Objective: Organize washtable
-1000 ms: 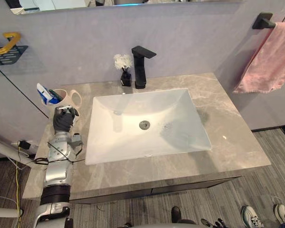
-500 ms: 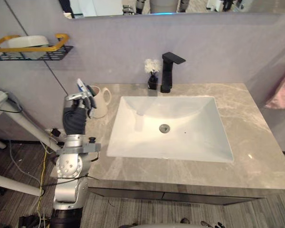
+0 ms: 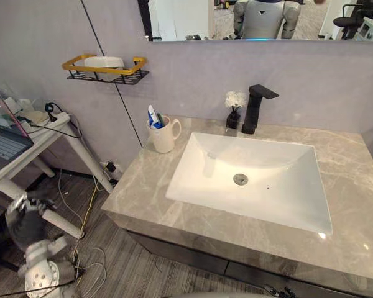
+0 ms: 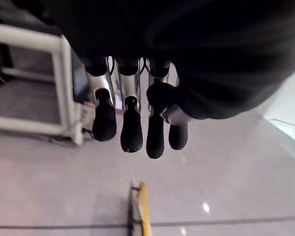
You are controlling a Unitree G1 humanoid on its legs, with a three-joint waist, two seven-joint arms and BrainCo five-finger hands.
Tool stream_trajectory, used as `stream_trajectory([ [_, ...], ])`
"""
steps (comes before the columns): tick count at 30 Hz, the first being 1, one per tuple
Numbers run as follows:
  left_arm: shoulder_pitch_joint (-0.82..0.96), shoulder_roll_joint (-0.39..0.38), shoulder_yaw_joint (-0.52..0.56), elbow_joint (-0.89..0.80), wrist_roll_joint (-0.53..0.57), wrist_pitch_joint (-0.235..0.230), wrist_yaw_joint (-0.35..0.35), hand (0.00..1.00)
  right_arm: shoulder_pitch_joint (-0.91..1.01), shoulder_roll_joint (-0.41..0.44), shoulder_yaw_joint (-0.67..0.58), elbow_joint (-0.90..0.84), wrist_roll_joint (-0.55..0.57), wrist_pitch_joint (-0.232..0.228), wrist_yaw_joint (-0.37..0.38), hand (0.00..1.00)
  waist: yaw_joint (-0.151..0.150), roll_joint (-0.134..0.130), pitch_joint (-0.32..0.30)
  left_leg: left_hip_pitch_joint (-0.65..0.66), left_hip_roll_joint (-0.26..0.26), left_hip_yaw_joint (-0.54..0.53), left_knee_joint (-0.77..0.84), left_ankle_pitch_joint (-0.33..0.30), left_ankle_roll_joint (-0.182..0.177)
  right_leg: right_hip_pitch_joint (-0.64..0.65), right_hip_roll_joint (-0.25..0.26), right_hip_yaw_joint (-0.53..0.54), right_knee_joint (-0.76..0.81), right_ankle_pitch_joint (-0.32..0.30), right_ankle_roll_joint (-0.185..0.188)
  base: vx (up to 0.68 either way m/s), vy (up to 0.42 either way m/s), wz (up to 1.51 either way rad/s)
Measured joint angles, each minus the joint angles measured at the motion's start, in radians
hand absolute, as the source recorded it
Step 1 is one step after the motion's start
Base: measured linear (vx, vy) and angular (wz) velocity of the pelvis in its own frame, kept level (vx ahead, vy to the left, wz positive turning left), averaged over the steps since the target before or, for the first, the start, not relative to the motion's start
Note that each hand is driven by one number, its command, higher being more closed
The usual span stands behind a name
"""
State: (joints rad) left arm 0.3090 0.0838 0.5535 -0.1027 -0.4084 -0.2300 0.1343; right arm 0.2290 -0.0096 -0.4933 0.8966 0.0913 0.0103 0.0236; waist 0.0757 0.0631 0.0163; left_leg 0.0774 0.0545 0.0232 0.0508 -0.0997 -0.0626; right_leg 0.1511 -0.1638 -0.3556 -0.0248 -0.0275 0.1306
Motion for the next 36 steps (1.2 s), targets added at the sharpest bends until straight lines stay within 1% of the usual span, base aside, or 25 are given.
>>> stream_trajectory([
  [1,0.003,-0.006,0.007,0.041,0.000,0.009,0.003,0.00,-0.002,0.001,0.001,0.000,0.003,0.000,0.000,0.00,0.001,-0.003,-0.005,0.000,0.000,-0.001,0.000,0.000,0.000,0.001,0.000,-0.002,0.000,-0.001,0.000,-0.02,-0.002,0.06],
  [2,0.011,-0.013,0.004,0.120,0.001,0.031,0.002,0.00,-0.005,0.001,0.003,-0.003,0.019,0.011,-0.002,0.00,-0.001,-0.006,-0.012,0.001,0.002,-0.002,0.000,0.000,0.000,0.003,-0.001,-0.006,0.001,-0.003,0.000,-0.01,-0.001,0.03],
  [3,0.013,-0.014,0.002,0.134,0.001,0.033,0.002,0.00,-0.005,0.002,0.004,-0.007,0.020,0.013,-0.002,0.00,-0.001,-0.006,-0.012,0.002,0.003,-0.002,-0.001,0.000,0.000,0.003,-0.001,-0.006,0.001,-0.003,0.000,0.00,0.000,0.00],
  [4,0.018,-0.015,-0.005,0.190,0.009,0.051,-0.002,0.00,-0.001,0.001,0.015,-0.020,0.021,0.018,-0.003,0.00,-0.004,-0.007,-0.012,0.006,0.007,-0.002,-0.001,0.001,0.000,0.007,-0.002,-0.007,0.001,-0.003,0.001,0.00,0.000,0.00],
  [6,0.017,-0.024,-0.018,0.283,0.010,0.067,-0.005,0.00,0.001,0.002,0.023,-0.022,0.022,0.018,-0.003,0.00,-0.006,-0.008,-0.014,0.009,0.007,-0.002,0.000,0.001,0.000,0.012,-0.003,-0.009,0.000,-0.003,0.001,-0.02,-0.002,0.01],
  [7,0.016,-0.027,-0.042,0.351,0.012,0.077,-0.013,0.00,0.002,0.002,0.024,-0.022,0.024,0.018,-0.004,0.00,-0.006,-0.008,-0.014,0.015,0.008,-0.002,-0.001,0.001,0.000,0.019,-0.003,-0.011,-0.001,-0.003,0.001,-0.03,0.001,0.02],
  [9,0.016,-0.040,-0.069,0.436,0.027,0.093,-0.029,0.00,0.003,0.002,0.024,-0.022,0.024,0.018,-0.009,0.00,-0.006,-0.008,-0.015,0.022,0.008,-0.001,-0.005,0.001,-0.001,0.021,-0.003,-0.013,-0.004,-0.003,0.001,-0.02,0.001,0.00],
  [11,0.013,-0.065,-0.122,0.569,0.037,0.112,-0.049,0.00,0.004,0.004,0.027,-0.022,0.025,0.018,-0.021,0.00,-0.008,-0.012,-0.018,0.026,0.011,-0.001,-0.020,0.010,-0.002,0.021,-0.006,-0.018,-0.010,-0.002,0.001,-0.04,0.001,0.02],
  [13,0.011,-0.082,-0.153,0.648,0.058,0.118,-0.061,0.00,0.004,0.004,0.028,-0.022,0.025,0.018,-0.024,0.00,-0.009,-0.014,-0.017,0.026,0.014,0.000,-0.022,0.011,-0.004,0.021,-0.003,-0.019,-0.012,-0.002,0.001,0.00,0.000,0.00],
  [14,0.009,-0.095,-0.180,0.724,0.069,0.124,-0.072,0.00,0.006,0.004,0.029,-0.022,0.026,0.017,-0.026,0.00,-0.011,-0.014,-0.018,0.032,0.016,0.000,-0.034,0.017,-0.009,0.021,0.001,-0.018,-0.015,-0.002,0.001,0.00,0.000,0.00],
  [17,-0.021,-0.112,-0.220,0.863,0.091,0.137,-0.091,0.00,0.007,0.003,0.029,-0.017,0.028,0.014,-0.028,0.00,-0.014,-0.014,-0.017,0.043,0.022,0.004,-0.052,0.024,-0.014,0.021,0.008,-0.013,-0.021,-0.002,0.001,0.01,-0.019,-0.05],
  [19,-0.027,-0.121,-0.254,0.924,0.114,0.139,-0.095,0.00,0.002,0.003,0.029,-0.006,0.034,0.007,-0.028,0.00,-0.023,-0.015,-0.016,0.050,0.025,0.009,-0.053,0.024,-0.015,0.023,0.014,-0.005,-0.031,0.003,-0.001,0.03,-0.012,-0.13],
  [20,-0.028,-0.122,-0.291,0.974,0.151,0.144,-0.101,0.00,-0.009,0.003,0.029,0.019,0.035,-0.005,-0.028,0.00,-0.039,-0.017,-0.015,0.058,0.028,0.020,-0.054,0.024,-0.015,0.025,0.022,0.006,-0.036,0.005,-0.003,0.01,-0.014,-0.18],
  [22,-0.033,-0.120,-0.302,0.984,0.168,0.146,-0.110,0.00,-0.011,0.003,0.029,0.030,0.036,-0.006,-0.029,0.00,-0.041,-0.018,-0.014,0.067,0.030,0.028,-0.056,0.023,-0.016,0.031,0.024,0.013,-0.039,0.006,-0.003,0.00,-0.007,-0.17],
  [24,-0.056,-0.112,-0.321,1.009,0.218,0.145,-0.110,0.00,-0.017,-0.001,0.033,0.053,0.037,-0.008,-0.030,0.00,-0.038,-0.014,-0.010,0.079,0.032,0.049,-0.056,0.022,-0.018,0.037,0.032,0.034,-0.054,0.017,-0.007,-0.04,0.000,-0.25],
  [26,-0.071,-0.106,-0.331,1.021,0.231,0.145,-0.110,0.00,-0.030,-0.010,0.047,0.067,0.038,-0.010,-0.030,0.00,-0.041,-0.014,-0.004,0.077,0.031,0.059,-0.056,0.022,-0.018,0.037,0.036,0.049,-0.073,0.034,-0.009,-0.07,0.008,-0.24],
  [27,-0.081,-0.101,-0.345,1.025,0.240,0.144,-0.109,0.00,-0.039,-0.014,0.062,0.071,0.039,-0.011,-0.031,0.00,-0.044,-0.014,0.008,0.081,0.031,0.064,-0.055,0.022,-0.018,0.035,0.039,0.059,-0.073,0.039,-0.012,-0.10,0.010,-0.22],
  [28,-0.094,-0.097,-0.363,1.034,0.258,0.144,-0.109,0.00,-0.046,-0.016,0.069,0.071,0.039,-0.013,-0.032,0.00,-0.056,-0.017,0.020,0.082,0.032,0.064,-0.052,0.021,-0.018,0.037,0.040,0.061,-0.074,0.041,-0.015,-0.09,0.005,-0.14],
  [30,-0.102,-0.091,-0.380,1.038,0.264,0.144,-0.108,0.00,-0.048,-0.019,0.085,0.071,0.045,-0.016,-0.038,0.00,-0.062,-0.018,0.027,0.082,0.033,0.068,-0.051,0.021,-0.019,0.032,0.043,0.071,-0.077,0.046,-0.017,-0.09,0.003,-0.14],
  [36,-0.116,-0.078,-0.434,1.056,0.265,0.138,-0.108,0.00,-0.049,-0.021,0.112,0.080,0.049,-0.031,-0.039,0.00,-0.062,-0.022,0.037,0.088,0.041,0.092,-0.051,0.018,-0.022,0.019,0.052,0.106,-0.078,0.052,-0.022,-0.04,0.000,-0.15],
])
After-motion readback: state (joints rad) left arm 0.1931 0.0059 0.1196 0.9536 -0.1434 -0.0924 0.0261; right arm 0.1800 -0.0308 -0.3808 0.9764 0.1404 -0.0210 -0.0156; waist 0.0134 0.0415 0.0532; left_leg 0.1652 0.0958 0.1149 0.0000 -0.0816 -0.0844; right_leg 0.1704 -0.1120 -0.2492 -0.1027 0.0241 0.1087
